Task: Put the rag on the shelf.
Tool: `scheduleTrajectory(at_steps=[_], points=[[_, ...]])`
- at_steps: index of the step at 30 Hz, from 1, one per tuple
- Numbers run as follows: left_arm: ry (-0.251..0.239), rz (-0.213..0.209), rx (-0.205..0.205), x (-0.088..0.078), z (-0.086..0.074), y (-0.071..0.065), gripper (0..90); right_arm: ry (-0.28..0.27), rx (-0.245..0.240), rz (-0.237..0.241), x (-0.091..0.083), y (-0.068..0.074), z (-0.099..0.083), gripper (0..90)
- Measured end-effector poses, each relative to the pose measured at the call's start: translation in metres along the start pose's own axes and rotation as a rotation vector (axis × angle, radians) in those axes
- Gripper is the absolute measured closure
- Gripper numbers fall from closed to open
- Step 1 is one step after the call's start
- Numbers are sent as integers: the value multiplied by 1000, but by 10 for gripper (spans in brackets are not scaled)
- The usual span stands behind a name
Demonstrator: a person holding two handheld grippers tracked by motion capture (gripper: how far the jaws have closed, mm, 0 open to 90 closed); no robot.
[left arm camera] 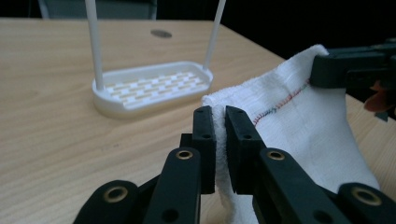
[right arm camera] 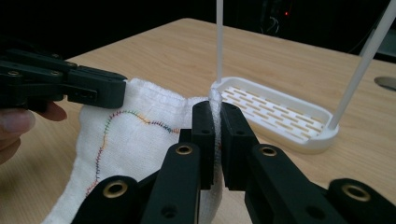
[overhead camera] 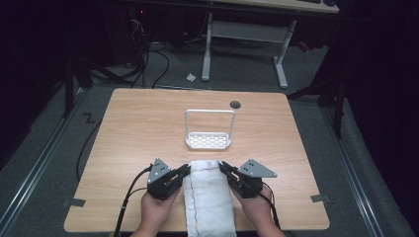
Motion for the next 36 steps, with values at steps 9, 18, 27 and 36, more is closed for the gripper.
scheduleTrajectory(at_steps=[9, 18, 27, 36], points=[[-103, 37, 81, -7, 30, -18, 829, -95, -23, -21, -15, 4, 20, 857], [-186, 0, 142, -11, 73, -32, 830, -187, -11, -51, -34, -6, 53, 857], [-265, -5, 174, -12, 112, -33, 834, -277, -28, -79, -49, -19, 93, 857], [-312, 0, 206, -19, 152, -33, 838, -351, -57, -89, -61, -21, 132, 858]])
Point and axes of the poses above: each handheld gripper's, and its own axes: x roughly forward along the jaws, z roughly out of its top, y roughly to its left, the point moved 6 cm from there along x, roughly forward along the jaws, and after that the axes turned 5 degrees about -z, right-handed, at the moved point
